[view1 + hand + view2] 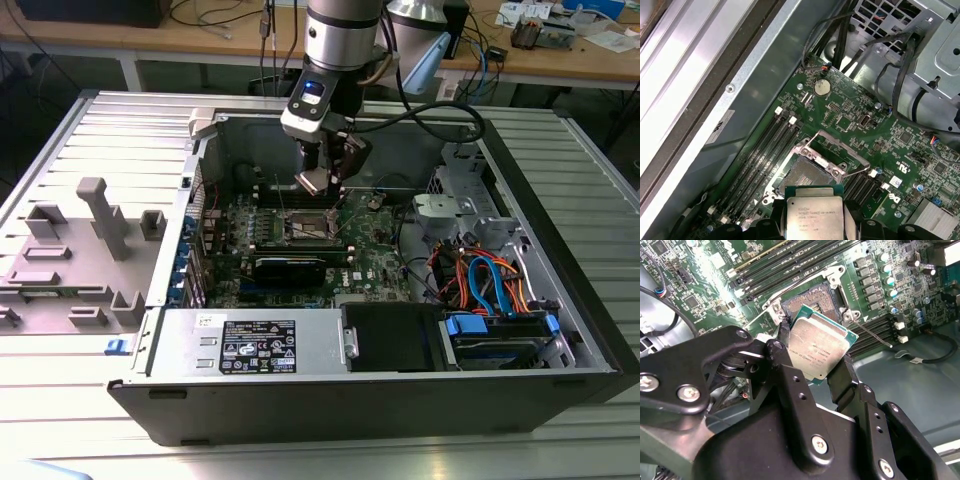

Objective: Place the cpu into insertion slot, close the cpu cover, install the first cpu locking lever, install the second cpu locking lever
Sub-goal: 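Place the cpu into insertion slot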

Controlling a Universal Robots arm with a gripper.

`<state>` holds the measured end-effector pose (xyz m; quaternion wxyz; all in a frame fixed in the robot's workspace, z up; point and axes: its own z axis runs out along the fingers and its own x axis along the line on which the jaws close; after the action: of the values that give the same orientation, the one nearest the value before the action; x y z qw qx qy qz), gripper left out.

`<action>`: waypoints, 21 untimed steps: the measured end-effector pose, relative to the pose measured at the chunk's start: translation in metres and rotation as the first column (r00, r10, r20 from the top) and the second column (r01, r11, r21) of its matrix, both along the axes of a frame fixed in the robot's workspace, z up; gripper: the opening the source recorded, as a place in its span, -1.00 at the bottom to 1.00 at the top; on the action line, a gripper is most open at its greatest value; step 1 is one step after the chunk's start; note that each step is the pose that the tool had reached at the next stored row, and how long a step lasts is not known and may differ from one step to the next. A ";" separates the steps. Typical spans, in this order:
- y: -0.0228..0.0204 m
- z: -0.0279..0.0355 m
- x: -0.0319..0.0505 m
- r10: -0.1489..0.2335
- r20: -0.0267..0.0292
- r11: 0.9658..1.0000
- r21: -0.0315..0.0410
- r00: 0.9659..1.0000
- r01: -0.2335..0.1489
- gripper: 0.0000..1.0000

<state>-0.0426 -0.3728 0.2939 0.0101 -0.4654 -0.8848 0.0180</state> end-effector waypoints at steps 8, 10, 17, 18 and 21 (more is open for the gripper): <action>0.0000 -0.0002 0.0000 -0.019 0.000 1.000 0.000 1.000 0.019 0.09; 0.0000 -0.0002 0.0000 -0.025 0.000 1.000 0.000 1.000 0.025 0.09; 0.0000 -0.0003 0.0000 -0.050 0.000 0.999 0.000 0.999 0.050 0.09; 0.0000 -0.0004 0.0000 -0.053 0.000 0.999 0.000 0.999 0.053 0.09; 0.0000 -0.0004 0.0000 -0.060 0.000 0.998 0.000 0.998 0.060 0.09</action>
<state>-0.0426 -0.3728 0.2935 0.0106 -0.4920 -0.8704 0.0177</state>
